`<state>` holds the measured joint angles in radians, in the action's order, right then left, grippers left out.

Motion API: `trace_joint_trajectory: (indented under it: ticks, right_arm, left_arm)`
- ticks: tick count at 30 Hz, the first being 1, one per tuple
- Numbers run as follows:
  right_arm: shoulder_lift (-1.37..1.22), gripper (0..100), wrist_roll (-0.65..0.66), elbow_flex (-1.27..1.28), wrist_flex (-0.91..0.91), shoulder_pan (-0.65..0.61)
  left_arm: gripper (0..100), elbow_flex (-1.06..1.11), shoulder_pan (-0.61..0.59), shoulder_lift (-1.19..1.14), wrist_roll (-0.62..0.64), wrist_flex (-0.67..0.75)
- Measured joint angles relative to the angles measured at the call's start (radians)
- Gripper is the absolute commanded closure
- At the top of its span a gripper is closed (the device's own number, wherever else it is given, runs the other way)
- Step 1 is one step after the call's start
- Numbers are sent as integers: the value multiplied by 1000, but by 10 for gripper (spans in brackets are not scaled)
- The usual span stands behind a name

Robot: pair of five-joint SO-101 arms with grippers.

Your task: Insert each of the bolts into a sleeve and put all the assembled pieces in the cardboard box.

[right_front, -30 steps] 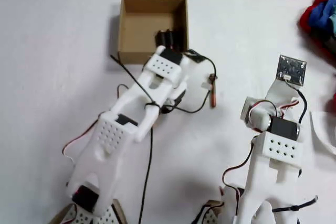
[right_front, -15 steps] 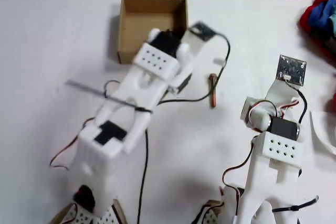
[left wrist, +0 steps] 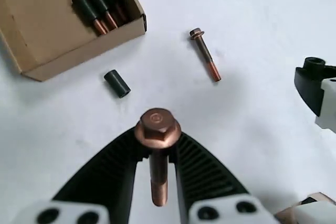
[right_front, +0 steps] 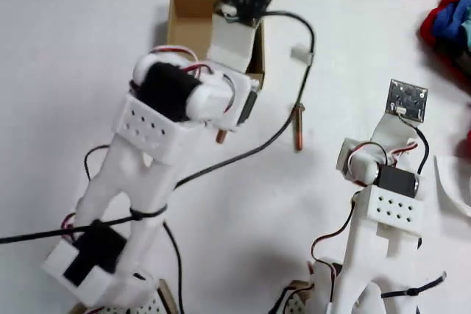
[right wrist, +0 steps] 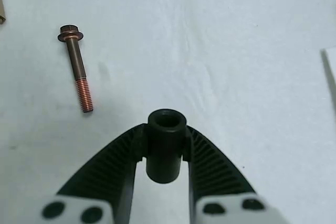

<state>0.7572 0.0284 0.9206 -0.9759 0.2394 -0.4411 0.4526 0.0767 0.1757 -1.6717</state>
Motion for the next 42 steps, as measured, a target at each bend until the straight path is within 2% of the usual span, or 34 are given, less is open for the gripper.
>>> trace_joint_trajectory:
  ticks: [2, 5, 8, 12, 14, 16, 19, 27, 31, 36, 42]
  right_arm:
    - [25, 978, 0, 8, 0, 0]
    - [117, 978, 0, 63, 17, -9]
    - [262, 978, 0, 170, 69, -69]
    - [500, 977, 0, 359, 172, -192]
    - [618, 976, 0, 466, 258, -232]
    - [732, 976, 0, 589, 379, -258]
    - [859, 976, 0, 753, 568, -310]
    - [916, 977, 0, 766, 747, -477]
    - [830, 978, 0, 766, 836, -526]
    - [675, 978, 0, 766, 945, -531]
    - [531, 978, 0, 733, 973, -529]
  left_arm:
    - [975, 155, 0, 60, 3, 100]
    - [975, 430, 0, 209, 12, 324]
    - [975, 756, 0, 407, 12, 626]
    - [974, 1183, 0, 660, 12, 1097]
    - [974, 1343, 0, 749, 12, 1307]
    - [974, 1436, 0, 798, 12, 1441]
    - [974, 1465, 0, 818, 12, 1502]
    - [974, 1386, -2, 819, 17, 1524]
    - [974, 1329, -2, 824, 83, 1524]
    - [974, 1318, -3, 824, 133, 1491]
    - [974, 1318, 0, 824, 147, 1465]
